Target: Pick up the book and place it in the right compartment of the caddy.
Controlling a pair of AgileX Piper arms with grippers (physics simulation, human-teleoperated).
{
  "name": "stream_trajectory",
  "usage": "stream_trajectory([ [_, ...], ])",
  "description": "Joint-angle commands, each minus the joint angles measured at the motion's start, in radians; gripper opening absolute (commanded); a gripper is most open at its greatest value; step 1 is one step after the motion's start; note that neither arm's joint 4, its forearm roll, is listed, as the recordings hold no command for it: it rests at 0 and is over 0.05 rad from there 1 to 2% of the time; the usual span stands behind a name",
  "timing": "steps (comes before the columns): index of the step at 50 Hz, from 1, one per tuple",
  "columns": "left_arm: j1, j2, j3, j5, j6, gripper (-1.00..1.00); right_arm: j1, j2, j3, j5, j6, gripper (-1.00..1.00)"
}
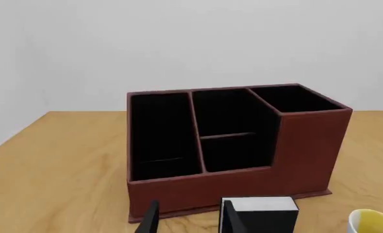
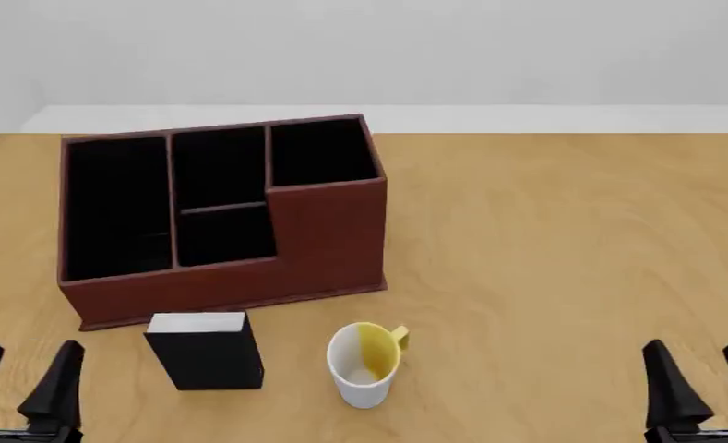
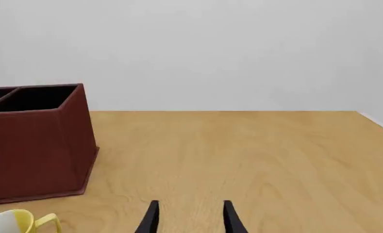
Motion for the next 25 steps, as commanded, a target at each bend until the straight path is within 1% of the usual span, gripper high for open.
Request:
stream_trajectory([
  [1,-0.009,0.001,-0.010,0.010,0.005,1.00,0.000,0.005,-0.003,-0.001,0.000,1.00],
  [5,-0.024,0.004,-0.033,0.025,0.008,1.00,0.000,0.006,-0.003,-0.001,0.000,1.00],
  [7,-0.046,0.001,-0.056,0.035,0.038,1.00,0.000,0.006,-0.003,-0.002,0.000,1.00],
  [9,-0.052,0.002,-0.082,0.063,0.030,1.00,0.000,0.006,-0.003,-0.002,0.000,1.00],
  [12,-0.084,0.013,-0.118,0.097,0.010,1.00,0.000,0.005,-0.003,-0.001,0.000,1.00],
  [14,-0.091,0.029,-0.150,0.111,0.016,1.00,0.000,0.005,-0.003,0.000,0.000,1.00],
  [15,-0.091,0.030,-0.151,0.111,0.016,1.00,0.000,0.005,-0.003,0.000,0.000,1.00],
  [16,-0.100,0.022,-0.160,0.119,0.047,1.00,0.000,0.005,-0.004,0.000,-0.001,1.00],
  [17,-0.098,0.028,-0.162,0.121,0.045,1.00,0.000,0.006,-0.005,0.000,0.000,1.00],
  [19,-0.104,0.068,-0.174,0.113,0.069,1.00,0.000,0.005,-0.005,0.001,0.000,1.00],
  [21,-0.120,0.076,-0.197,0.133,0.074,1.00,0.000,0.006,-0.006,0.001,0.000,1.00],
  [25,-0.133,0.090,-0.227,0.157,0.108,1.00,0.000,0.006,-0.008,0.003,0.000,1.00],
])
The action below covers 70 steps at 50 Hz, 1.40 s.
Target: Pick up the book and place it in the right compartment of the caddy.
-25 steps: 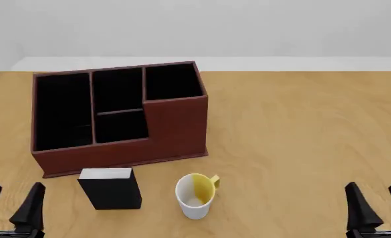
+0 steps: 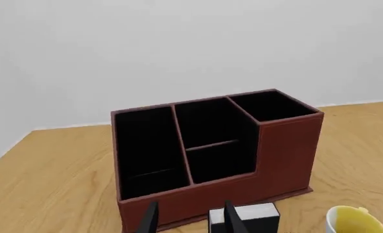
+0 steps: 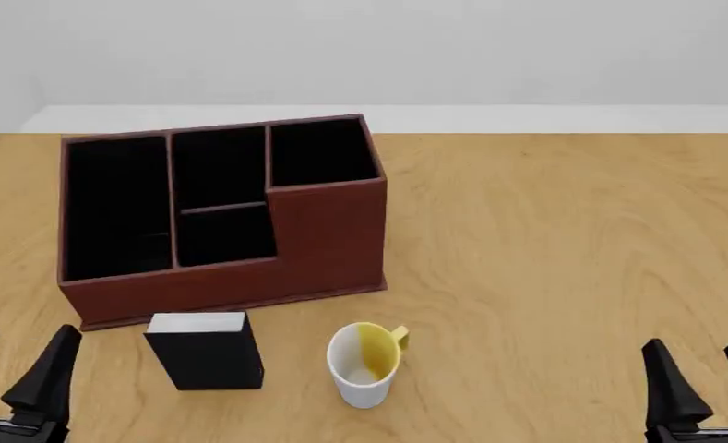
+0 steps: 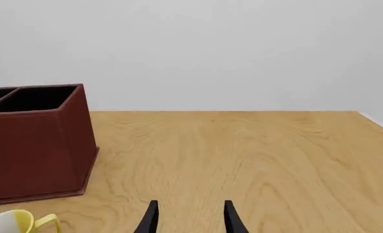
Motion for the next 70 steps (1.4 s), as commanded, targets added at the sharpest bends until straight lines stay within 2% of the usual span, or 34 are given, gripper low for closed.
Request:
stream_trajectory([
  [1,-0.047,0.053,-0.093,0.061,0.067,1.00,0.000,0.001,-0.003,0.002,0.000,1.00],
  [9,-0.075,0.084,-0.127,0.070,0.065,1.00,0.000,0.000,-0.001,0.001,0.000,1.00],
  [12,-0.075,0.099,-0.126,0.056,0.085,1.00,0.000,0.000,-0.001,0.001,0.000,1.00],
  [16,-0.116,0.148,-0.157,0.058,0.056,1.00,0.000,0.001,-0.003,0.001,0.000,1.00],
  [25,-0.139,0.209,-0.224,0.085,0.140,1.00,0.000,0.000,-0.003,0.003,0.000,1.00],
  [31,-0.169,0.250,-0.265,0.130,0.242,1.00,0.000,0.002,-0.002,0.000,0.000,1.00],
  [36,-0.205,0.299,-0.283,0.159,0.290,1.00,0.000,0.002,-0.002,0.000,0.000,1.00],
  [38,-0.204,0.305,-0.285,0.167,0.340,1.00,0.000,0.002,-0.002,0.000,0.000,1.00],
  [41,-0.231,0.328,-0.316,0.201,0.341,1.00,0.000,0.002,-0.002,0.000,0.000,1.00],
  [44,-0.231,0.334,-0.327,0.212,0.356,1.00,0.000,0.002,-0.002,0.000,0.000,1.00],
  [45,-0.218,0.336,-0.325,0.211,0.390,1.00,0.000,0.002,-0.002,0.000,0.000,1.00],
  [49,-0.208,0.349,-0.351,0.229,0.433,1.00,0.000,0.002,-0.002,0.000,0.000,1.00],
  [50,-0.190,0.342,-0.348,0.222,0.472,1.00,0.000,0.002,-0.002,0.000,0.000,1.00],
  [54,-0.207,0.357,-0.368,0.245,0.477,1.00,0.000,0.002,-0.002,0.000,0.000,1.00],
  [59,-0.207,0.379,-0.358,0.239,0.564,1.00,0.000,0.002,-0.002,0.000,0.000,1.00],
  [61,-0.238,0.404,-0.381,0.268,0.542,1.00,0.000,0.002,-0.002,0.000,0.000,1.00],
  [66,-0.239,0.429,-0.365,0.257,0.625,1.00,0.000,0.002,-0.002,0.000,0.000,1.00],
  [70,-0.262,0.459,-0.391,0.286,0.630,1.00,0.000,0.002,-0.002,0.000,0.000,1.00],
])
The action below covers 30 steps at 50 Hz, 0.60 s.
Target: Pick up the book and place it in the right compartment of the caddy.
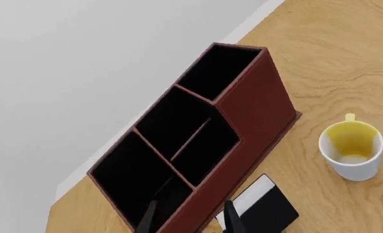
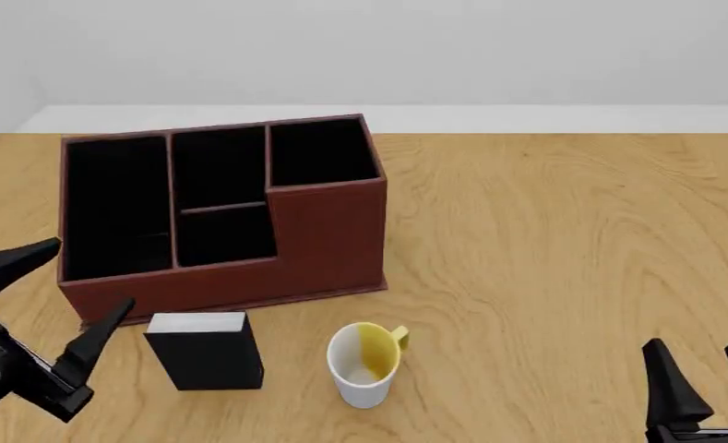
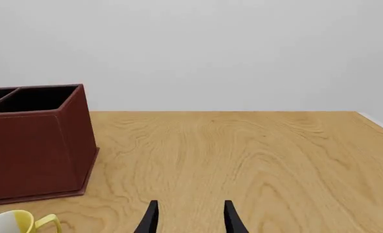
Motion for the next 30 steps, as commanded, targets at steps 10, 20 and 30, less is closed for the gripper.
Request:
stream_trajectory([
  [10,-0.046,0.154,-0.035,0.023,0.135,1.00,0.000,0.000,0.000,0.000,0.000,1.00],
  [20,-0.064,0.217,-0.068,0.029,0.166,1.00,0.000,0.000,0.000,0.000,0.000,1.00],
  [30,-0.070,0.228,-0.079,0.039,0.176,1.00,0.000,0.000,0.000,0.000,0.000,1.00],
])
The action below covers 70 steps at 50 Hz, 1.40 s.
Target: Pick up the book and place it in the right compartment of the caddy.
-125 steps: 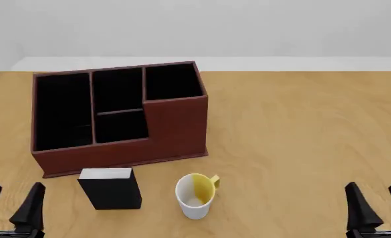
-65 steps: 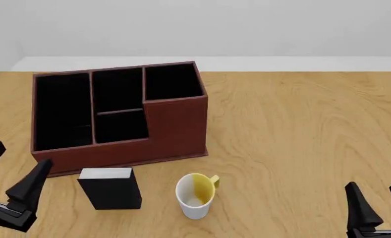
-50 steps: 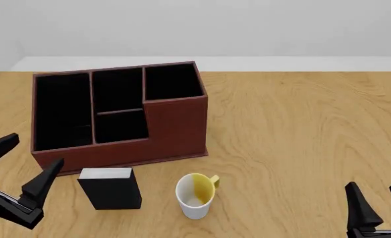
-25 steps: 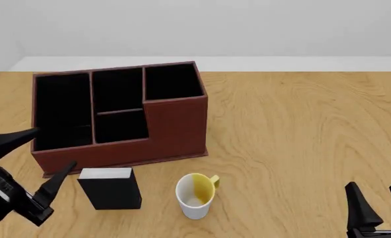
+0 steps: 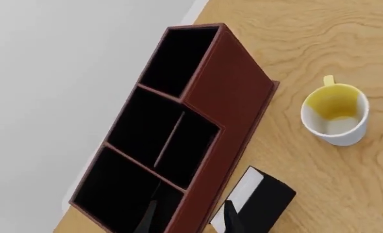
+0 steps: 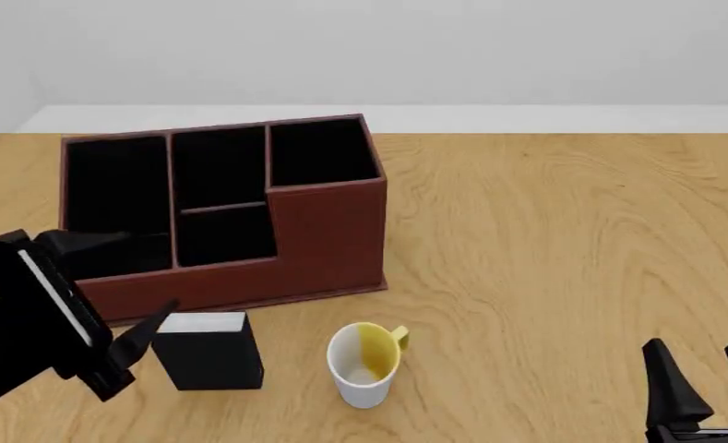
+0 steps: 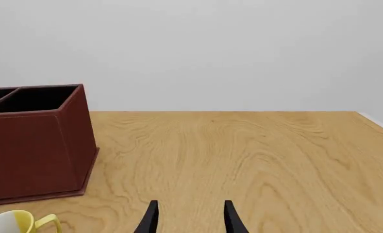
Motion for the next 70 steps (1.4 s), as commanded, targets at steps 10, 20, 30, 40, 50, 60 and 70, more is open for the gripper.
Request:
stream_trajectory([
  [10,-0.006,0.017,-0.013,0.012,-0.007,1.00,0.000,0.000,0.000,0.000,0.000,1.00],
  [20,0.006,0.110,-0.038,0.069,0.033,1.00,0.000,0.002,-0.001,-0.001,0.000,1.00],
  [30,-0.018,0.136,-0.145,0.242,0.053,1.00,0.000,0.003,-0.006,0.004,0.001,1.00],
  [40,-0.013,0.174,-0.253,0.363,0.081,1.00,0.000,0.000,-0.001,0.002,0.001,1.00],
  [50,-0.042,0.259,-0.403,0.480,0.058,1.00,0.000,-0.002,-0.001,0.003,0.000,1.00],
  [60,-0.090,0.319,-0.462,0.541,0.017,1.00,0.000,0.001,-0.005,0.004,0.000,1.00],
  [70,-0.161,0.368,-0.470,0.548,-0.059,1.00,0.000,0.005,-0.001,-0.003,0.000,1.00],
])
